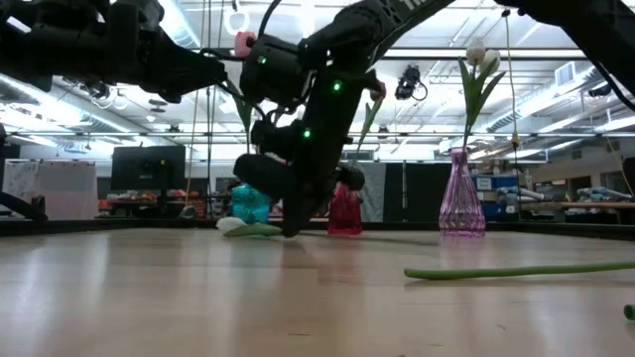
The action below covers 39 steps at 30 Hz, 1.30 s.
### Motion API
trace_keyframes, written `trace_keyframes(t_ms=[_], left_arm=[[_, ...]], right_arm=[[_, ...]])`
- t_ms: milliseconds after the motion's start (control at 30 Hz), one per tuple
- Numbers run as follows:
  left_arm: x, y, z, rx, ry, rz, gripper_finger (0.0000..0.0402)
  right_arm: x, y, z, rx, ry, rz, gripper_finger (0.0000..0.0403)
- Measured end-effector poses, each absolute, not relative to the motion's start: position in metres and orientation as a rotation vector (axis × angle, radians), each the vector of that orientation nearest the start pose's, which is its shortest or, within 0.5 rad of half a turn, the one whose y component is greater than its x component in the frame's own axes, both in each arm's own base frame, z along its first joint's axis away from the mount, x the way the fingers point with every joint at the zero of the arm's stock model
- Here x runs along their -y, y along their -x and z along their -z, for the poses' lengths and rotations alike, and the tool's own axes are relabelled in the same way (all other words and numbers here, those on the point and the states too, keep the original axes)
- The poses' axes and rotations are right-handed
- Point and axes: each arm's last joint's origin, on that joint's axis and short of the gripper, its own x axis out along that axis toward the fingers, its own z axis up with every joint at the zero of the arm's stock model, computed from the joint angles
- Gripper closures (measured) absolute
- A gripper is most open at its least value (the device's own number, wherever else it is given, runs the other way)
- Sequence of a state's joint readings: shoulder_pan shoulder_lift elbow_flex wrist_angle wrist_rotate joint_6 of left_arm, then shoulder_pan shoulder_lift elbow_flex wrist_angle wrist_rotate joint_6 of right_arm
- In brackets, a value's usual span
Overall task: Sort flowers into vase by color
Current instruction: Put the white tulip into the pink vase
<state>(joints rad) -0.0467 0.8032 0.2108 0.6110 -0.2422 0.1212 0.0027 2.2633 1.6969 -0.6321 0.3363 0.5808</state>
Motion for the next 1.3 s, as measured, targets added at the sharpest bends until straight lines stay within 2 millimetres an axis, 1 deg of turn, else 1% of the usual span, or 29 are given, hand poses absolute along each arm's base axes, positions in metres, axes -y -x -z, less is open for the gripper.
trace_keyframes(t_ms=[133,233,400,633,833,1000,1100,1233,1300], left_arm=[[-0.001,-0.165,-0.209,-0.014,-0.127,-0.257,0.0235],[-0.001,-0.164,-0.209,-0.014,-0.126,-0.265,0.0235],[-0.001,-0.165,-0.206,-0.045,-0.132,-0.247,0.0235],[0.000,-0.165,-0.205,-0.056,-0.133,-0.238,0.0235],[0.000,-0.164,-0.205,-0.056,-0.127,-0.235,0.0235],[0.000,-0.164,-0.205,-0.055,-0.126,-0.235,0.0235],[0.000,-0.164,-0.205,-0.049,-0.122,-0.234,0.0235],[0.000,-0.165,-0.207,-0.032,-0.100,-0.230,0.0235],[0.000,-0.165,-0.207,-0.027,-0.098,-0.227,0.0235]], right_arm=[[0.000,-0.451,-0.167,-1.042,-0.254,0.649,0.0397],[-0.008,-0.444,-0.188,-1.017,-0.223,0.662,0.0397],[-0.019,-0.434,-0.217,-0.965,-0.200,0.658,0.0397],[-0.037,-0.416,-0.239,-0.984,-0.155,0.657,0.0397],[-0.051,-0.402,-0.248,-0.981,-0.118,0.723,0.0398],[-0.067,-0.392,-0.254,-0.941,-0.097,0.730,0.0398],[-0.070,-0.381,-0.249,-0.925,-0.114,0.718,0.0398],[-0.067,-0.364,-0.240,-0.854,-0.183,0.683,0.0398],[-0.065,-0.354,-0.232,-0.809,-0.224,0.648,0.0398]])
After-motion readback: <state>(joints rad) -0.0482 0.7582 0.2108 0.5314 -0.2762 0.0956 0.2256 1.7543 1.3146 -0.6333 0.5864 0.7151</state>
